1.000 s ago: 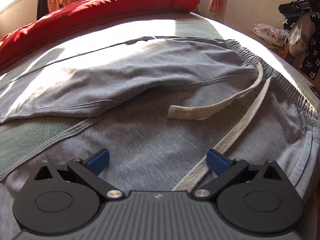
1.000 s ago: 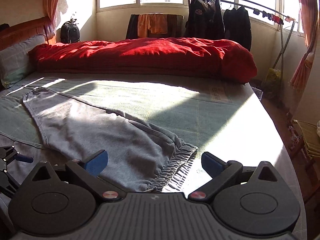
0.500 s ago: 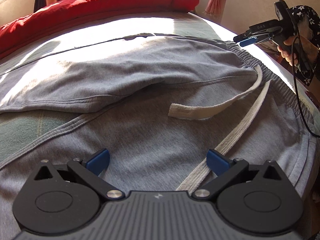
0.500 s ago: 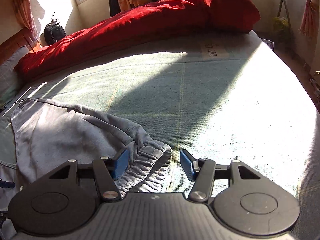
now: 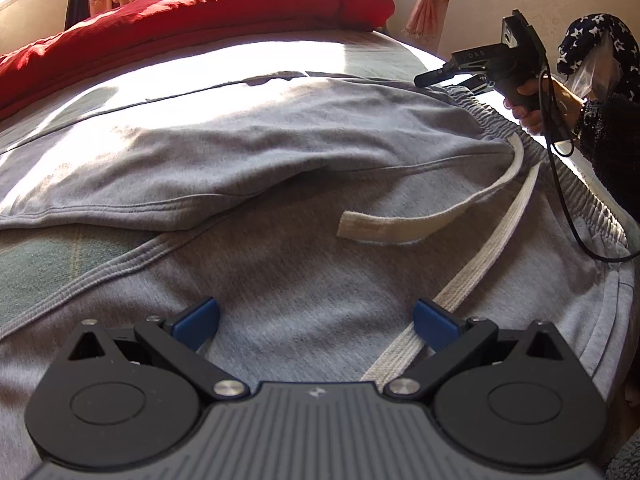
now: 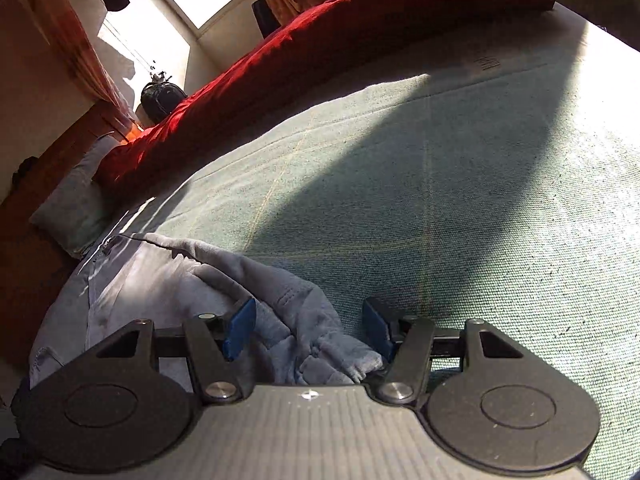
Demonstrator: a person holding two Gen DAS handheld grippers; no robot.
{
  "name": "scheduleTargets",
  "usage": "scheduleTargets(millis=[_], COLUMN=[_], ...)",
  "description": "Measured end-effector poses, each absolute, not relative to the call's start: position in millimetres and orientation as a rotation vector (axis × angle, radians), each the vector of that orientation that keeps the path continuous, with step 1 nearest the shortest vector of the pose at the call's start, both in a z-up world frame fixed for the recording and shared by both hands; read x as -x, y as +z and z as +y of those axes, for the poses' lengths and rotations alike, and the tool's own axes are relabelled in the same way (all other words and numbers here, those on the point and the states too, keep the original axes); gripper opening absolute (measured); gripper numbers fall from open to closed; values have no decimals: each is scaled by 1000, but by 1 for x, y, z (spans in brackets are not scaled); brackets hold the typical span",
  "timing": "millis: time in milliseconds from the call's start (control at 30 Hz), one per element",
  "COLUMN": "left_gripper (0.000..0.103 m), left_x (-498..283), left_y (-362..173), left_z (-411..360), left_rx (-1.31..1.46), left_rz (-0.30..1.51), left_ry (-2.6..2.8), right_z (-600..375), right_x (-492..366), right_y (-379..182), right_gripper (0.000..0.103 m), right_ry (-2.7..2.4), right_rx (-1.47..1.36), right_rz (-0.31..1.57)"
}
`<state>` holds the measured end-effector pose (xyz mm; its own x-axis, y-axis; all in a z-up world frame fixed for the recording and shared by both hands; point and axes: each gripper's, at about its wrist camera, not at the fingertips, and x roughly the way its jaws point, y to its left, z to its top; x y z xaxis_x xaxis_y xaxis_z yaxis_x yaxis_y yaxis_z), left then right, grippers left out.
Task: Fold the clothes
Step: 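Close the right gripper on the grey elastic pant cuff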
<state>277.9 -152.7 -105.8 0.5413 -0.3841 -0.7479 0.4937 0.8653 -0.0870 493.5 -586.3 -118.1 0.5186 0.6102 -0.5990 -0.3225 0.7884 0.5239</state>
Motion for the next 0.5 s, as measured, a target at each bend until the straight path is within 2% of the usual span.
scheduleTargets(millis=[67,200,267,367,433,500], left_gripper=[103,103,103,103,103,103], left_x=[-278,-278,-279,-279,-279,-280], left_y=[-106,-107,-107,-107,-107,-105], left_z=[-152,-151,-151,-151,-151,-150], left_rx=[-140,-141,-141,-141,-141,-146], left_rz=[849,841,838,834,831,824], left_ry=[-529,-535,-537,-540,-542,-543], right_z=[-585,-592,-590,-576,-571,-565], right_x=[-492,-491,-493,-493,-489,-481], right_y=[-114,-111,-113,-112,-106,-96], right_gripper=[64,54,53,46,32,29], right_ry=[609,646,641,627,617,599], right_rx=[-324,-290,-297,-236,-182,-138], right_rz=[876,911,911,900,898,889])
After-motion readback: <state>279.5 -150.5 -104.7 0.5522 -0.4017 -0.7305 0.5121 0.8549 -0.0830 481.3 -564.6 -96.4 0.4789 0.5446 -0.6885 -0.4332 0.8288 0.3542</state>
